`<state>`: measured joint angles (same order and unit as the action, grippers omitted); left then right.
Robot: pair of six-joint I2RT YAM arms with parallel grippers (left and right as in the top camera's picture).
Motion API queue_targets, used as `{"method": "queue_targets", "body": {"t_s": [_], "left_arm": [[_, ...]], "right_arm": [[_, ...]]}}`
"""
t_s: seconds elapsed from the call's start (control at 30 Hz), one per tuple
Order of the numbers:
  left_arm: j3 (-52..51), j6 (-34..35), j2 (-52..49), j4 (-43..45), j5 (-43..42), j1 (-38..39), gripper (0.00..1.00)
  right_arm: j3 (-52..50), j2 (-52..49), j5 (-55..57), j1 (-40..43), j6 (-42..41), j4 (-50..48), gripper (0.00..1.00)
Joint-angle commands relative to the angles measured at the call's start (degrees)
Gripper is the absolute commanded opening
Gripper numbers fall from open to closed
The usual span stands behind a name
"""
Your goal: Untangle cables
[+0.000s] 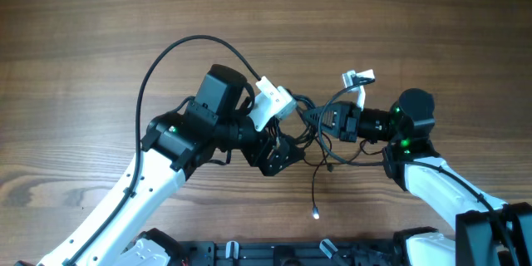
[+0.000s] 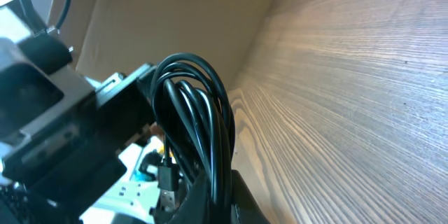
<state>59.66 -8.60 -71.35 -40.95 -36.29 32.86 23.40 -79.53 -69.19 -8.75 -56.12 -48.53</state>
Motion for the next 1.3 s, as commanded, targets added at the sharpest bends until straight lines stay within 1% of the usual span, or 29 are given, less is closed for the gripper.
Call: {"method": "queue_targets", "body": {"t_s": [0.0, 0.07, 0.17, 0.23, 0.3, 0.33, 0.4, 0.47, 0.5, 0.57, 0.6, 0.63, 0.67, 0.73, 0.8, 0.93, 1.0, 1.07, 1.1, 1.2, 1.27], "left_arm": [[0.74, 9.22, 0.39, 0.39, 3.15, -0.26, 1.0], [0.74, 19.71, 1.11, 0.17, 14.12, -0.26, 1.0], [0.74, 26.43, 4.57, 0.02, 23.1, -0.26, 1.0], [0.74, 31.26, 9.18, 0.02, 30.16, -0.26, 1.0], [0.74, 34.86, 13.64, 0.02, 35.47, -0.26, 0.99], [0.74, 36.09, 15.93, 0.0, 37.0, -0.26, 1.0], [0.72, 37.62, 20.09, -0.04, 37.44, -0.26, 1.0], [0.72, 37.59, 22.82, -0.55, 37.44, -0.24, 1.0], [0.72, 37.59, 23.65, -1.01, 37.4, -0.24, 1.0], [0.72, 37.59, 24.63, -2.84, 36.3, -0.24, 1.0], [0.72, 37.59, 24.63, -3.8, 34.91, -0.24, 1.0], [0.72, 37.59, 24.39, -4.39, 33.22, -0.24, 1.0], [0.68, 37.59, 23.71, -4.35, 30.75, -0.24, 1.0], [0.68, 37.59, 22.25, -4.39, 28.46, -0.24, 1.0], [0.68, 37.64, 19.96, -4.33, 26.21, -0.17, 1.0], [0.68, 40.87, 12.57, -4.11, 25.2, 1.09, 1.0], [0.68, 41.07, 8.31, -3.39, 25.18, 2.78, 0.98], [0.68, 41.09, 6.4, -3.28, 25.18, 3.87, 0.93], [0.68, 41.33, 6.08, -3.5, 25.18, 4.37, 0.88], [0.68, 45.05, 7.1, -3.74, 25.18, 4.52, 0.81], [0.68, 48.26, 8.96, -4.11, 25.24, 4.52, 0.73]], "right_arm": [[0.26, -0.5, 3.45, 1.33, -4.26, -0.48, 0.05], [0.17, -0.24, 3.17, 4.81, -6.86, -0.5, 0.05], [-0.74, 0.28, 1.88, 9.09, -10.4, -1.97, 0.05], [-2.25, 0.92, 1.2, 10.38, -12.5, -5.86, 0.05], [-4.61, 2.03, 1.55, 10.6, -15.06, -10.32, 0.05], [-6.08, 2.64, 2.4, 10.6, -17.11, -12.68, 0.05], [-9.27, 3.67, 3.91, 10.6, -21.46, -17.62, 0.05], [-13.05, 4.7, 4.9, 10.6, -25.64, -24.09, 0.05], [-15.04, 5.22, 5.46, 10.6, -27.76, -28.15, 0.05], [-19.76, 6.27, 6.67, 10.58, -32.85, -41.88, 0.05], [-21.29, 6.56, 6.97, 10.58, -34.88, -46.58, 0.05], [-22.64, 7.34, 7.13, 10.51, -36.92, -44.96, 0.05], [-23.19, 7.32, 6.69, 10.43, -35.85, -42.64, 0.05], [-22.97, 7.19, 6.99, 9.68, -32.63, -36.24, 0.04], [-22.95, 7.1, 10.23, 8.07, -30.38, -31.1, 0.05], [-19.41, 7.1, 17.33, -0.72, -25.73, -23.06, 0.05], [-16.09, 7.1, 20.46, -5.27, -24.02, -18.75, 0.05], [-14.23, 7.1, 21.97, -6.54, -23.58, -17.79, 0.05], [-13.53, 7.1, 22.86, -6.56, -24.17, -17.79, 0.05], [-13.22, 7.1, 25.57, -6.67, -29.38, -18.01, 0.05], [-13.22, 7.1, 26.18, -6.67, -29.59, -18.86, 0.05]]}}
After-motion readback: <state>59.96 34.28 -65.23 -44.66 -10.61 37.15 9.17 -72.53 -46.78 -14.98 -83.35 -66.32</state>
